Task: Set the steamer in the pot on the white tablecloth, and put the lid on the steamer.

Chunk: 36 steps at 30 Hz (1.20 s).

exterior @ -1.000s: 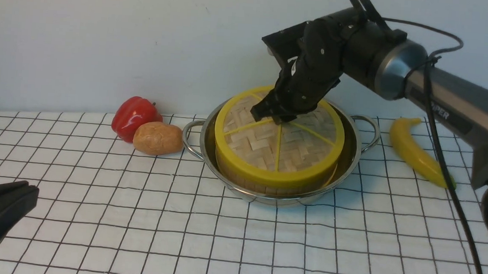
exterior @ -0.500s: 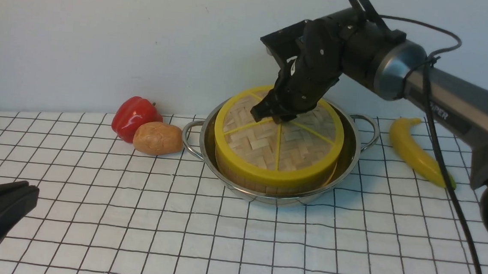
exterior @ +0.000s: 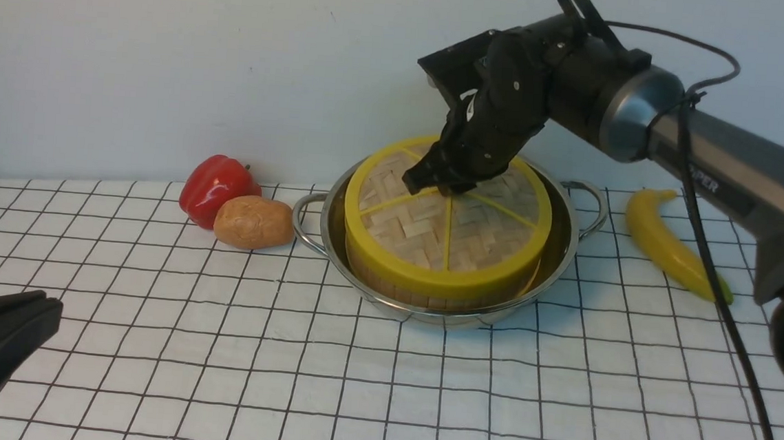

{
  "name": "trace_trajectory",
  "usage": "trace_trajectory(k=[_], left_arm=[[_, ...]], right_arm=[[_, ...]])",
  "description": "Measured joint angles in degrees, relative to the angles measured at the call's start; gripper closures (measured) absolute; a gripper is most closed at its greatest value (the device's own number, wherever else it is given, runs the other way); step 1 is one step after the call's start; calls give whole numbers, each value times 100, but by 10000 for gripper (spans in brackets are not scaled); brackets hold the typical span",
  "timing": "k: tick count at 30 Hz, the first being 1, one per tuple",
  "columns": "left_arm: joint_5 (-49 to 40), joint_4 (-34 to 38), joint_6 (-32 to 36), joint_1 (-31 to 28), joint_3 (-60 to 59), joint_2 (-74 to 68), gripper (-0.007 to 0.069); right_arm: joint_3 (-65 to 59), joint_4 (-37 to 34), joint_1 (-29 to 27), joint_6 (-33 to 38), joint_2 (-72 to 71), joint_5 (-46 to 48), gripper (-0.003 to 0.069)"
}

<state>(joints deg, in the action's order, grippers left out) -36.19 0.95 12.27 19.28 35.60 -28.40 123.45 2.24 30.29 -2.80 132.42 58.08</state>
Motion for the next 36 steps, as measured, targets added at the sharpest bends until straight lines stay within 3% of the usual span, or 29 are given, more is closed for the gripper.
trace_trajectory(k=[9,13,17,23,31,35,36], left_arm=[[0,0,0,0,0,0,602],[-11,0,0,0,0,0,602],[-28,0,0,0,0,0,602],[-37,0,0,0,0,0,602],[-37,0,0,0,0,0,602],[-37,0,0,0,0,0,597],[-37,0,0,0,0,0,592]], right_arm=[[0,24,0,0,18,-84,476],[0,48,0,0,25,-90,386],[0,66,0,0,10,118,253],[108,66,0,0,-335,649,189],[296,66,0,17,-1343,1145,212],[296,66,0,28,-1987,1193,321],[296,60,0,55,-2276,1200,397]])
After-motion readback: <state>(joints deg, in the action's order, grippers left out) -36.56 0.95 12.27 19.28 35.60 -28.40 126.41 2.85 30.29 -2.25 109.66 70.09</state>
